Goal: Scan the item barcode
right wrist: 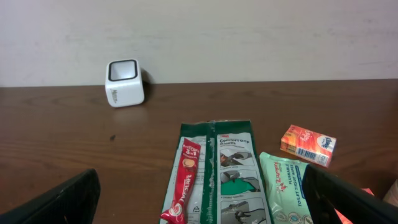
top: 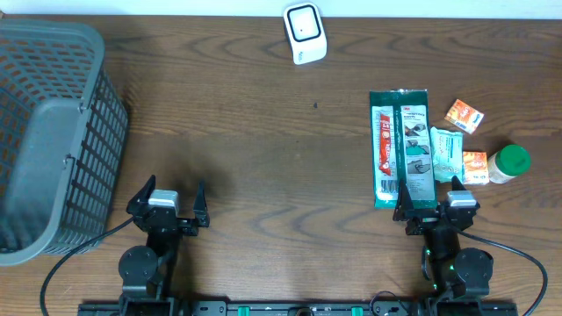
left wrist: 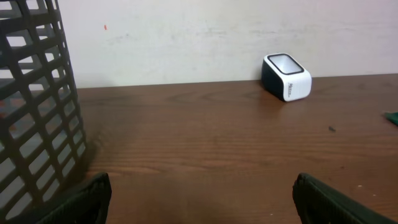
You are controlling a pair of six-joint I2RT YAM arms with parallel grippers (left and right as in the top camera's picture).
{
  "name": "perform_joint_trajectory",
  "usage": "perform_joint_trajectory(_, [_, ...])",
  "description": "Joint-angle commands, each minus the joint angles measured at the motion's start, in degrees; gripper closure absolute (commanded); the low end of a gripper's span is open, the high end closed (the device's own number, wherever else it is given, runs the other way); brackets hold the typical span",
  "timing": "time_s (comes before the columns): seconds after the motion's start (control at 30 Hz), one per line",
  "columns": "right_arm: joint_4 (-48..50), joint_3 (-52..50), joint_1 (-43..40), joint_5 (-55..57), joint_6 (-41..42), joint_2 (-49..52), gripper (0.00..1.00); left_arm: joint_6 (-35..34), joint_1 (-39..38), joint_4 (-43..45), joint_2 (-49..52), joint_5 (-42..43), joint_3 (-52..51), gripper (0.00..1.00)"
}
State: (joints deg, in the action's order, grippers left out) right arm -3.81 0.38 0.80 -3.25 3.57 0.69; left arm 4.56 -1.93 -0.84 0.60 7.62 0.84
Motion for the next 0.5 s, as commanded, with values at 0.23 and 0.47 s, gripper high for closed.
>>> perform_joint_trajectory(0.23, [-0.11,-0.09,-0.44,-0.7,-0.87,-0.37,0.01,0.57,-0.13,-2.16,-0.37,1.86,-0.61,0.07])
perform_joint_trajectory(0.47, [-0.11,-0.09,-0.44,-0.7,-0.87,-0.37,0.01,0.57,-0.13,-2.16,-0.37,1.84,-0.61,0.07])
